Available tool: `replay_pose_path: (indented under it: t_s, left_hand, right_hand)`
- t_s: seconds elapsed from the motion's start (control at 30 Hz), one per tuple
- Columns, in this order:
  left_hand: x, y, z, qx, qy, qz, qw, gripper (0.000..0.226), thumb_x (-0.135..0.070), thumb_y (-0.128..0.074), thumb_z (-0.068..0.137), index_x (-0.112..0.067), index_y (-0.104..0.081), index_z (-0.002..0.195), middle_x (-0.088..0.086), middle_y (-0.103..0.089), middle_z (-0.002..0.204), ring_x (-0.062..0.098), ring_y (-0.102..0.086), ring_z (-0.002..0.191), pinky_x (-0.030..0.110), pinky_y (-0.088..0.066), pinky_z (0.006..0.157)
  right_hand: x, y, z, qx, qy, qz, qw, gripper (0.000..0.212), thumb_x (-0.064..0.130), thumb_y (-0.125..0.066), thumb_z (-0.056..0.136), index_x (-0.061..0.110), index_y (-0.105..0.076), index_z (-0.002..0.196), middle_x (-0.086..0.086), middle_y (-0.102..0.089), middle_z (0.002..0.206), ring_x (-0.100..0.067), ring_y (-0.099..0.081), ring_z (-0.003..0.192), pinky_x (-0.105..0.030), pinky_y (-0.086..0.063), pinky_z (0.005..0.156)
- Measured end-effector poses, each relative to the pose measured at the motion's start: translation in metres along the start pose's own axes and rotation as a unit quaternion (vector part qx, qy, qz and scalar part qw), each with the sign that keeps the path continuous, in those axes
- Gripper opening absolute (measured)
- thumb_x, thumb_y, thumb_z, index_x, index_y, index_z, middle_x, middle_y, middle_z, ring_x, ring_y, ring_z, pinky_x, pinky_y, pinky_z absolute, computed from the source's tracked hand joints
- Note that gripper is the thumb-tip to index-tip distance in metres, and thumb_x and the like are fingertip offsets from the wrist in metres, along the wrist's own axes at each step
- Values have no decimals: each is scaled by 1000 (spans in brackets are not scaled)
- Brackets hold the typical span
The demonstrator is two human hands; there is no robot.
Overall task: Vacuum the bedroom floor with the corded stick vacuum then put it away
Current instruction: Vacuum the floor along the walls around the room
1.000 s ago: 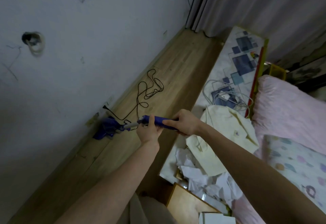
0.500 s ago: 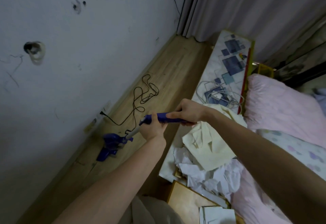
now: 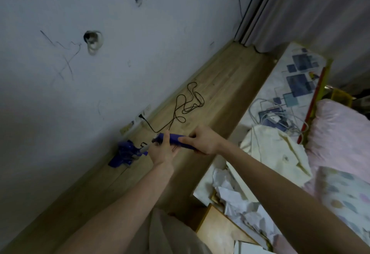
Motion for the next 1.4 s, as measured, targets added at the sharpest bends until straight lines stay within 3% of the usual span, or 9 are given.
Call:
replay_pose_path:
  t_s: [0.1, 0.23, 0.4, 0.5, 0.73, 0.9, 1.07, 1.3, 1.4]
  left_hand:
    - [-6, 2, 0, 0, 13, 3, 1000, 31, -11, -61, 92, -5, -51, 120, 14, -65, 104, 26, -68, 97, 30, -56, 65]
    - [-2, 12, -8, -1, 30, 29, 999, 24, -9, -61, 92, -6, -52, 114, 18, -64, 112, 28, -67, 99, 30, -56, 61]
    - [-10, 24, -28, 20, 58, 38, 997, 24, -11, -59, 94, -6, -52, 116, 19, -63, 111, 29, -66, 100, 30, -55, 62]
    - [-11, 26, -36, 29, 73, 59, 995, 27, -13, -60, 94, -6, -51, 118, 19, -63, 112, 32, -66, 104, 27, -55, 51]
    - [-10, 30, -33, 14, 34, 89, 995, 40, -15, -63, 92, 0, -51, 126, 23, -61, 116, 35, -65, 104, 21, -53, 43]
    - [-17, 34, -17, 2, 21, 97, 995, 32, -16, -62, 92, -5, -50, 120, 17, -62, 112, 31, -66, 103, 27, -54, 57]
    - [-21, 41, -2, -14, 11, 96, 995, 28, -19, -63, 92, -8, -52, 115, 15, -63, 114, 27, -66, 100, 32, -57, 66]
    - [-2, 38, -9, 2, 19, 134, 991, 30, -17, -62, 93, -4, -52, 118, 15, -64, 108, 25, -66, 93, 39, -58, 80]
    - [2, 29, -19, 15, 44, 121, 992, 23, -15, -58, 95, -6, -50, 115, 13, -61, 101, 23, -62, 88, 34, -56, 74]
  right_hand:
    - [9, 0, -2, -2, -10, -6, 1000, 46, 46, -51, 96, 12, -60, 66, 1, -57, 49, -8, -49, 37, -17, -41, 42]
    - [8, -9, -15, 7, -36, -7, 999, 47, 49, -53, 95, 10, -62, 68, -4, -58, 54, -14, -51, 42, -24, -44, 48]
    - [16, -13, -34, -6, -48, -15, 999, 52, 51, -53, 93, 4, -68, 75, -5, -60, 57, -16, -54, 46, -23, -44, 47]
    - [20, -11, -44, -15, -54, -30, 998, 52, 51, -53, 93, 6, -68, 73, -3, -60, 55, -12, -52, 43, -21, -43, 47]
    - [19, -22, -47, -53, -70, 1, 996, 51, 49, -56, 92, 2, -73, 85, -3, -60, 54, -11, -52, 42, -18, -41, 43]
    - [29, -32, -36, -55, -80, 27, 995, 46, 50, -56, 92, 9, -69, 75, -2, -60, 54, -13, -54, 45, -21, -45, 47]
    - [37, -50, -29, -67, -80, 39, 994, 49, 51, -54, 93, 5, -70, 85, -2, -61, 57, -11, -54, 46, -22, -46, 50]
    - [18, -46, -50, -79, -80, 54, 992, 49, 49, -55, 94, 5, -69, 78, -3, -60, 55, -9, -51, 39, -18, -41, 42]
    - [15, -34, -58, -80, -73, 41, 993, 51, 46, -55, 94, -1, -71, 84, -2, -58, 52, -6, -49, 35, -14, -36, 38]
Point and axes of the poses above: each hand's wrist, its own z-axis towards the middle knuckle, its own y-axis out of the back of the hand, x = y × z, the point moved 2 cm from there along z, towards the middle knuckle
